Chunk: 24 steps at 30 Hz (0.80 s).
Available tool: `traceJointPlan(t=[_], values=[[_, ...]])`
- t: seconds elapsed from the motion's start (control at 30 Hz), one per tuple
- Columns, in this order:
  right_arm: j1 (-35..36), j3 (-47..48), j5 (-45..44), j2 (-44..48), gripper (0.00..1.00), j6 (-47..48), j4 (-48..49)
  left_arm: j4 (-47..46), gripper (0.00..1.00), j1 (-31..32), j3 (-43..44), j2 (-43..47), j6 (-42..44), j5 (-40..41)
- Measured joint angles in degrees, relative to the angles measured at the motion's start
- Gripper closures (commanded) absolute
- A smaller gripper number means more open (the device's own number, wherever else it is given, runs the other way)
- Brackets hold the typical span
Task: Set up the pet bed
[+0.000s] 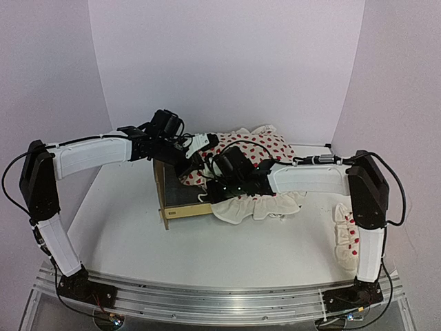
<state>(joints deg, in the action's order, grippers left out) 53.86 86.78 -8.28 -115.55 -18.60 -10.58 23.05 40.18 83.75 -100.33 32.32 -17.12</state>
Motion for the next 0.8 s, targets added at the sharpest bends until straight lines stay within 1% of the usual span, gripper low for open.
traceJointPlan(t=[0.1,0.23,0.33,0.4,0.5,0.6,0.7,0.8], values=[[0.03,1.87,-0.35,-1.14,1.0,0.47,-3.02,0.46,1.0,-0.09,-0.36,0.0,0.32,0.42],[-0.02,4.05,0.91,-2.25,0.96,1.02,-6.02,1.28,1.0,-0.18,-0.59,0.0,0.49,0.9],[-0.37,6.3,3.68,-3.59,0.88,1.08,-7.63,1.77,1.0,-0.56,-0.66,0.0,0.59,1.5],[-0.72,7.67,6.09,-4.61,0.79,0.89,-8.1,2.44,1.0,-0.91,-0.75,0.07,0.61,2.0],[-0.73,8.7,7.51,-5.35,0.74,0.09,-9.26,2.83,1.0,-1.1,-1.16,0.17,0.62,2.27],[-0.62,9.87,7.76,-5.88,0.75,-0.75,-11.03,2.88,1.0,-1.13,-1.5,0.2,0.63,2.41],[-0.57,12.27,8.15,-7.38,0.79,-1.76,-12.72,2.88,1.0,-1.42,-1.75,0.25,0.62,3.14],[-0.56,15.61,8.7,-9.47,0.8,-2.86,-14.84,2.89,1.0,-1.81,-2.04,0.29,0.62,4.12]])
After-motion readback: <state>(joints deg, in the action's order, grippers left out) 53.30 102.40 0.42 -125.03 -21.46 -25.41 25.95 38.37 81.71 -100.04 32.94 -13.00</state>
